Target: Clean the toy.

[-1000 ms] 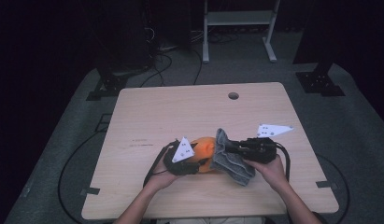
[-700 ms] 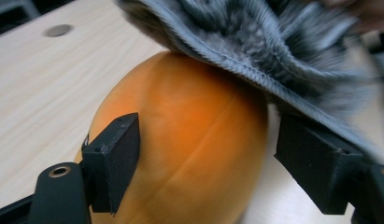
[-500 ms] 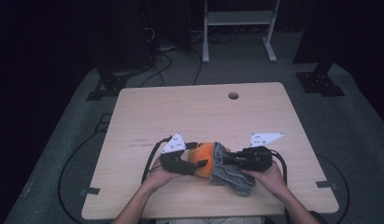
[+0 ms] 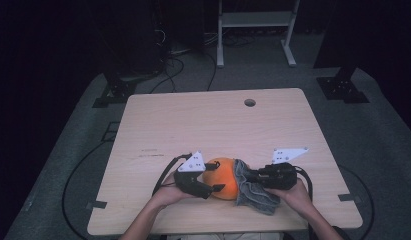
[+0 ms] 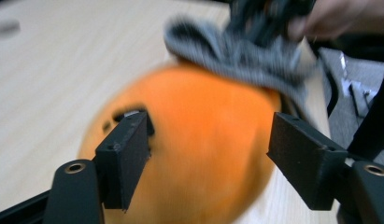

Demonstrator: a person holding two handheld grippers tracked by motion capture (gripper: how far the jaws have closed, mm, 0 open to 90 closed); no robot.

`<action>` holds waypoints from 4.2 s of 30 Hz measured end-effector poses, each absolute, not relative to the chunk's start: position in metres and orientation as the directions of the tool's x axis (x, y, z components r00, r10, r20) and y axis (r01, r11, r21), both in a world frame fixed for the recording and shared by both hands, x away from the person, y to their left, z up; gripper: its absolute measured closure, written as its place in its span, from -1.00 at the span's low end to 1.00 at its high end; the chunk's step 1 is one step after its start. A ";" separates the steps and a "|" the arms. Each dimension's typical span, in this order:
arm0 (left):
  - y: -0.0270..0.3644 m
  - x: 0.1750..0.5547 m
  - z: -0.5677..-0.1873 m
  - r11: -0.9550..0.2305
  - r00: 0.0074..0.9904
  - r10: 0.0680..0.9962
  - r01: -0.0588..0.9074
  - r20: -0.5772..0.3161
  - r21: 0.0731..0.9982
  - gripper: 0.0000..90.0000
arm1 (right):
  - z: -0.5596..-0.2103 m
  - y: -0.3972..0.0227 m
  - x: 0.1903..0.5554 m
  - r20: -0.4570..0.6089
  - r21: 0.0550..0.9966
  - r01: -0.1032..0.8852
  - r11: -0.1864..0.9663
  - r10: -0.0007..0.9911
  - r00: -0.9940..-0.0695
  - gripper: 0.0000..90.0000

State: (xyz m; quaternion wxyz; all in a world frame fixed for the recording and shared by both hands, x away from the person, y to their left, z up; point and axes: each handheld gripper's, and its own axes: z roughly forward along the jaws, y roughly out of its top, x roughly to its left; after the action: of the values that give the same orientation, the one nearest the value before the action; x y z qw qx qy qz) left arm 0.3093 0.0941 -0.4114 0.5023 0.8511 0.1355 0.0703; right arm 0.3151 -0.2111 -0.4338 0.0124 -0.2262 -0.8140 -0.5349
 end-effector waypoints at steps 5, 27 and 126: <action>0.080 0.319 -0.411 -0.407 0.943 0.332 0.163 -0.021 0.899 -0.68 | -0.434 -0.207 0.307 0.239 0.859 0.344 0.380 0.296 -0.925 0.72; 0.072 0.314 -0.423 -0.497 0.929 0.369 0.162 0.038 0.853 0.19 | -0.440 -0.340 0.308 0.184 0.847 0.455 0.277 0.649 -0.738 0.55; 0.208 0.311 -0.440 -0.290 0.669 0.743 0.362 -0.030 0.886 -0.74 | -0.427 -0.328 0.302 0.148 0.908 0.373 0.193 0.684 -0.715 -0.12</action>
State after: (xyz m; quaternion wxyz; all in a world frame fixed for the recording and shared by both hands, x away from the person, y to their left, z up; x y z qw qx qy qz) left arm 0.3107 0.2079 -0.4403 0.4785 0.7781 0.3549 0.1989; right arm 0.3018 -0.3279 -0.4270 -0.1463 -0.3482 -0.7583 -0.5313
